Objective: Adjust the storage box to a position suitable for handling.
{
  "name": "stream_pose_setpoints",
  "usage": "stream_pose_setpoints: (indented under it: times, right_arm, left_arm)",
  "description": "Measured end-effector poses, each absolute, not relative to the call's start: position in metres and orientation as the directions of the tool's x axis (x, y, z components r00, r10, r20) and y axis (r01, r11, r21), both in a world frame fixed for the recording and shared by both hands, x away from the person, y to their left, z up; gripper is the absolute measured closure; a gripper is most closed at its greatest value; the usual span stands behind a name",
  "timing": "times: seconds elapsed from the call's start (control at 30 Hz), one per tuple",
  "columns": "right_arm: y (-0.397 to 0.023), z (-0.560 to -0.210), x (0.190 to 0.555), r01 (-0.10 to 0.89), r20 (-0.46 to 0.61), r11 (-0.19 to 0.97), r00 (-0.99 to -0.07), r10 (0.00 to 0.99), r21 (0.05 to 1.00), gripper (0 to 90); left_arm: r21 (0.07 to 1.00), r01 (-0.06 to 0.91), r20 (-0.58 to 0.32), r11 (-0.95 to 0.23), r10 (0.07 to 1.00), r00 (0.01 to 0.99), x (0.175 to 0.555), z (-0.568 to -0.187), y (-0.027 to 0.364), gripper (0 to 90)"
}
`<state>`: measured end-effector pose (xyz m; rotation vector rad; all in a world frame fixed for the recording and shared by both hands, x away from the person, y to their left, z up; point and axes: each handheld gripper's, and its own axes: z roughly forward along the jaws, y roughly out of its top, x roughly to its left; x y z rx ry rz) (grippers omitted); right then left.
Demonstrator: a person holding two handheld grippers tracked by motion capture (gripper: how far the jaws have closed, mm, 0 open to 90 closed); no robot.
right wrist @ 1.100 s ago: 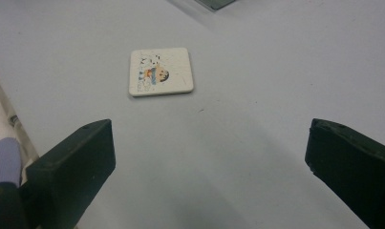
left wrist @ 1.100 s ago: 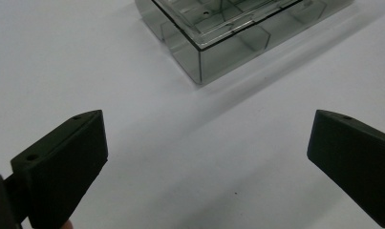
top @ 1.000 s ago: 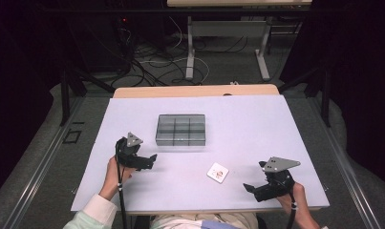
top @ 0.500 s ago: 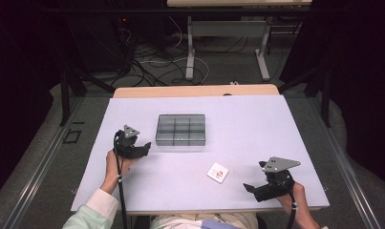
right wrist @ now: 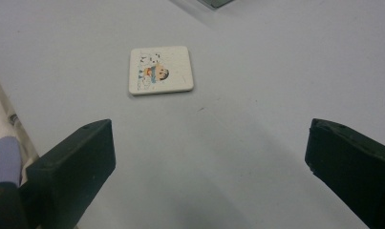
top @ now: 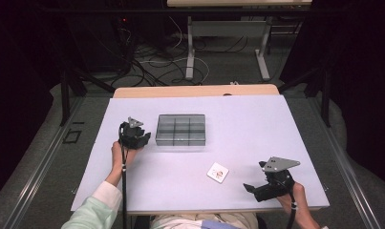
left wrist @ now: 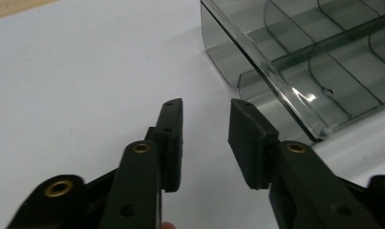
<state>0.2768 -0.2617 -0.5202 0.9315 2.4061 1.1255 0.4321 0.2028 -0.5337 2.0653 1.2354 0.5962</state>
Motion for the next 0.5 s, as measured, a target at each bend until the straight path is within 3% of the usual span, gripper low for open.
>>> stream_pose_setpoints:
  times: [0.33, 0.5]
  right_arm:
    - [-0.261, -0.521, 0.277, 0.416, -0.021, 0.470, -0.731, 0.682, 0.779, 2.7]
    - [-0.262, -0.521, 0.277, 0.419, -0.019, 0.475, -0.734, 0.679, 0.774, 2.7]
  left_arm:
    - [0.732, 0.593, 0.023, -0.336, 0.881, 0.472, 0.448, -0.538, 0.199, 89.0]
    - [0.712, 0.605, 0.020, -0.357, 0.871, 0.491, 0.455, -0.540, 0.196, 90.0]
